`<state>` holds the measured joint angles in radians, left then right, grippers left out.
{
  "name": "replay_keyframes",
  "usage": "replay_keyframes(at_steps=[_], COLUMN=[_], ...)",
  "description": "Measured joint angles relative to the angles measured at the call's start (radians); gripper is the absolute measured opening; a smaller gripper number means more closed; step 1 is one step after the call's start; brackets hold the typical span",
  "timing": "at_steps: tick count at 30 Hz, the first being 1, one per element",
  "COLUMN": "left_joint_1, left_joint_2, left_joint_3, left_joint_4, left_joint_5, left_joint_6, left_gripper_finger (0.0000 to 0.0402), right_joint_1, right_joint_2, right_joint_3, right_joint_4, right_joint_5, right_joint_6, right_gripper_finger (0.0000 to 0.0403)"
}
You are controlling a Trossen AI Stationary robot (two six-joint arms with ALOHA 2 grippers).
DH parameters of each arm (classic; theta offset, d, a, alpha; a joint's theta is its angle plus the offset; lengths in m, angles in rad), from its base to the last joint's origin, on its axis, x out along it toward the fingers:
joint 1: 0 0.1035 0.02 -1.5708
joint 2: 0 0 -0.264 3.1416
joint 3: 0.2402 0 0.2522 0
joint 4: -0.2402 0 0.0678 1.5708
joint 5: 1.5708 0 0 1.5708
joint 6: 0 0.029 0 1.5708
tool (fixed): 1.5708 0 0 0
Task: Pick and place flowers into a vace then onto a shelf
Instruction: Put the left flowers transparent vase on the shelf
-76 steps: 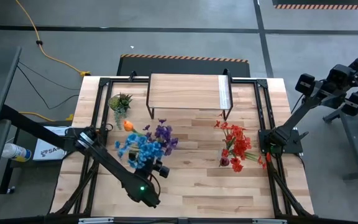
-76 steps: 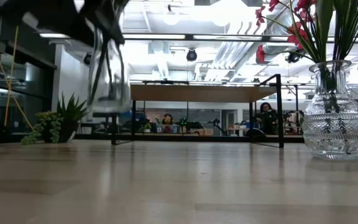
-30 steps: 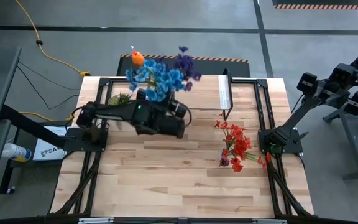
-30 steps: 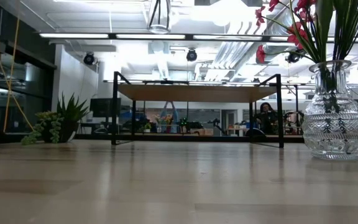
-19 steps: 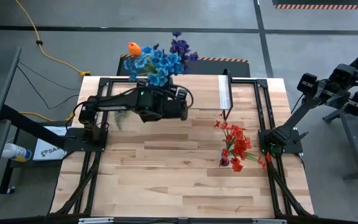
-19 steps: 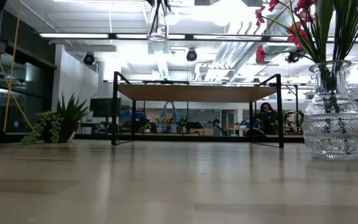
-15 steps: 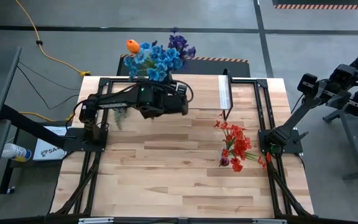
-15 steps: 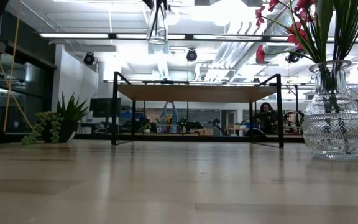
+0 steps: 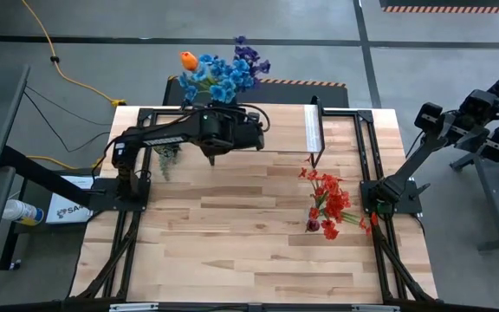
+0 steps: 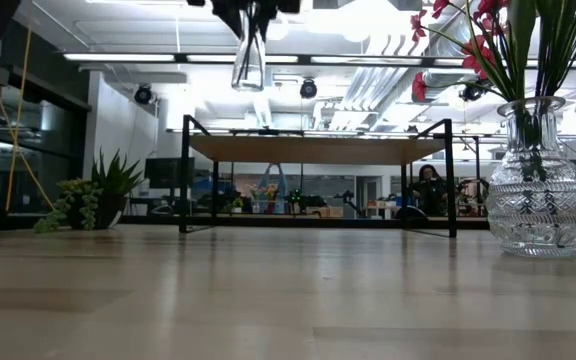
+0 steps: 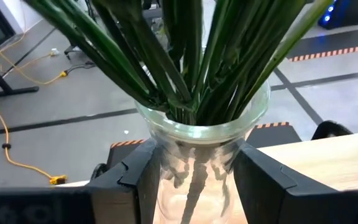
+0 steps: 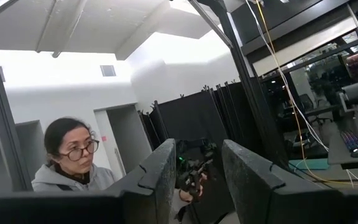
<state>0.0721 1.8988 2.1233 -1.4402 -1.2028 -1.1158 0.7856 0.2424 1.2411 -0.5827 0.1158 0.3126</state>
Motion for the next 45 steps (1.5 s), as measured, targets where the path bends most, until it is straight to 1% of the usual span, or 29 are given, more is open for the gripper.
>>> replay_keyframes(at_steps=[4, 7, 10, 12, 19, 24, 37, 45], left_joint_1=[0.01, 0.023, 0.036, 0.037, 0.035, 0.035, 0.049, 0.048], left_joint_2=[0.0, 0.0, 0.0, 0.0, 0.0, 0.001, 0.0, 0.0], left_joint_3=[-0.054, -0.099, -0.138, -0.168, -0.253, -0.299, -0.364, -0.368], left_joint_4=[0.039, 0.061, 0.065, 0.074, 0.142, 0.143, 0.161, 0.161], left_joint_5=[0.003, 0.025, 0.041, 0.039, 0.044, 0.041, 0.032, 0.036], left_joint_6=[-0.018, -0.023, -0.063, -0.093, -0.126, -0.181, -0.232, -0.232], left_gripper_finger=[0.0205, 0.0206, 0.0206, 0.0206, 0.0206, 0.0207, 0.0208, 0.0209], right_joint_1=[0.0, 0.0, 0.0, 0.0, 0.0, 0.0, 0.0, 0.0], right_joint_2=[0.0, 0.0, 0.0, 0.0, 0.0, 0.0, 0.0, 0.0], right_joint_3=[0.0, 0.0, 0.0, 0.0, 0.0, 0.0, 0.0, 0.0], right_joint_4=[0.0, 0.0, 0.0, 0.0, 0.0, 0.0, 0.001, 0.001], right_joint_5=[0.0, 0.0, 0.0, 0.0, 0.0, 0.0, 0.001, 0.001], right_joint_6=[0.0, 0.001, 0.001, 0.002, 0.003, 0.004, 0.004, 0.001], right_gripper_finger=[0.0124, 0.0124, 0.0124, 0.0124, 0.0124, 0.0124, 0.0124, 0.0124])
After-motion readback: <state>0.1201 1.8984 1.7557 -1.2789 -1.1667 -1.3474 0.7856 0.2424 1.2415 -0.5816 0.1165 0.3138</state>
